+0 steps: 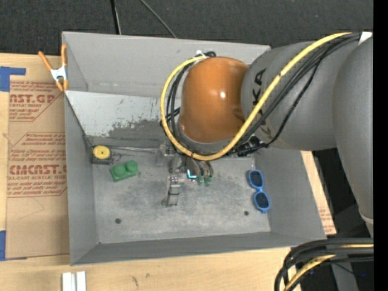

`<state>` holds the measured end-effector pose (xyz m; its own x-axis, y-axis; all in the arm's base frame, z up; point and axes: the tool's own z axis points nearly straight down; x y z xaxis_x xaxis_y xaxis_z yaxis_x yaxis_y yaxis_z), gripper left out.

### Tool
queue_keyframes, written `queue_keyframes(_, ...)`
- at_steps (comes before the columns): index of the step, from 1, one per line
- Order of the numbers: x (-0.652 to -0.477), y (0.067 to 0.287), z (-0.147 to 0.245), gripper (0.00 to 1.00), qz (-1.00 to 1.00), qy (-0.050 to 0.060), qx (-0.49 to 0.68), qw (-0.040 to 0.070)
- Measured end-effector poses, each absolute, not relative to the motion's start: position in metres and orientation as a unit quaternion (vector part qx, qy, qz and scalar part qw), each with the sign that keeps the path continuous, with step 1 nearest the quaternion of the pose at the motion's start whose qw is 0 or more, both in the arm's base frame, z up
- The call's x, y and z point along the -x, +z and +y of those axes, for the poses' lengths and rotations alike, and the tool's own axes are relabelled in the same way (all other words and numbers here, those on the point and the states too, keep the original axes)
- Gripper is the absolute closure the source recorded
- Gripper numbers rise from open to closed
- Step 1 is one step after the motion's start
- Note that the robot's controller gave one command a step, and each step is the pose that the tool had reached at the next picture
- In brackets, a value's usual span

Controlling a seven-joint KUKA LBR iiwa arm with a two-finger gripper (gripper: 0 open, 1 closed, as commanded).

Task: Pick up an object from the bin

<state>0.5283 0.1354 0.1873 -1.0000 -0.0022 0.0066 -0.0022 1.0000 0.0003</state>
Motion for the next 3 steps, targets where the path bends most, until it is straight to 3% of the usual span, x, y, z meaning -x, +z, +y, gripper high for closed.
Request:
queue_keyframes(1,-0.568,0.077,0.160,0.00,-1.000,0.000,-0.019,0.002)
queue_keyframes(2,-0.587,0.069,0.212,0.00,-1.000,-0.002,0.004,-0.002)
queue_keyframes(3,-0.587,0.070,0.209,1.00,-1.000,-0.001,0.006,-0.001)
